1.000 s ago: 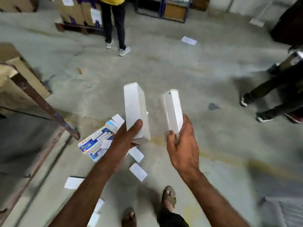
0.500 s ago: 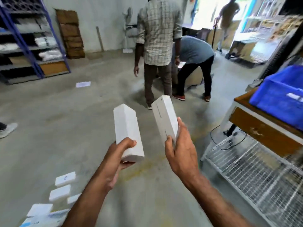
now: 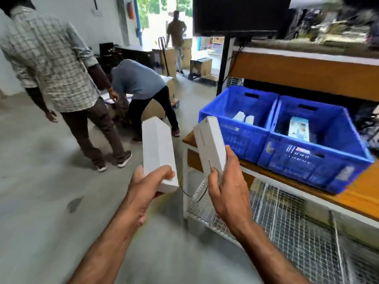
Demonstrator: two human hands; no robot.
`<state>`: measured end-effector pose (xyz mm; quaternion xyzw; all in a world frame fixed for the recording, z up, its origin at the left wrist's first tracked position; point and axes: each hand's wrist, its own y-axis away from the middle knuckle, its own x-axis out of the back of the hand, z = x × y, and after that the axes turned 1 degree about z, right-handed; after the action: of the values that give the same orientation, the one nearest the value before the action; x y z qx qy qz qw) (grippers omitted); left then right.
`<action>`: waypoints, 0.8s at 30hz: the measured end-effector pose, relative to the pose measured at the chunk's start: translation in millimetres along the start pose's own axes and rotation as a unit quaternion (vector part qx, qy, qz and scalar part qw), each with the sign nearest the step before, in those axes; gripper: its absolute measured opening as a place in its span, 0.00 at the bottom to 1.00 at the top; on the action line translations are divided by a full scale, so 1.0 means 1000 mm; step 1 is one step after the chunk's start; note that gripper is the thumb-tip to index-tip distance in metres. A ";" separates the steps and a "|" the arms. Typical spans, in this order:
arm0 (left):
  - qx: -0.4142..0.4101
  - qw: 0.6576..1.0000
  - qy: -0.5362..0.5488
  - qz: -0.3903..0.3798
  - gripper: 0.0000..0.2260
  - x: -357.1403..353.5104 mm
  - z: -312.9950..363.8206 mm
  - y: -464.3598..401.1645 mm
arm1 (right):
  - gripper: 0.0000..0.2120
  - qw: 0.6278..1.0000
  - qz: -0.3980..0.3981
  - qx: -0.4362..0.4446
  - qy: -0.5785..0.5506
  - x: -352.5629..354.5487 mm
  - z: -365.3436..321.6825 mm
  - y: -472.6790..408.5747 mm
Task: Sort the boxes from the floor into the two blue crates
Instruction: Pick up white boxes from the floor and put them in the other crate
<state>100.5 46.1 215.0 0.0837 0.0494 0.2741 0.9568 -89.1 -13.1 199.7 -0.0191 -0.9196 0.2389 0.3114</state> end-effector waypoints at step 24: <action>-0.306 0.879 -0.352 -0.101 0.28 -0.236 0.103 -0.318 | 0.30 0.966 0.169 -0.134 0.142 -0.024 0.080 -0.277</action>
<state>79.5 -359.1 268.2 -0.1276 -0.3691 0.1304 0.9113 -85.3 -297.0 256.1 -0.2494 -0.8729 0.1574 0.3887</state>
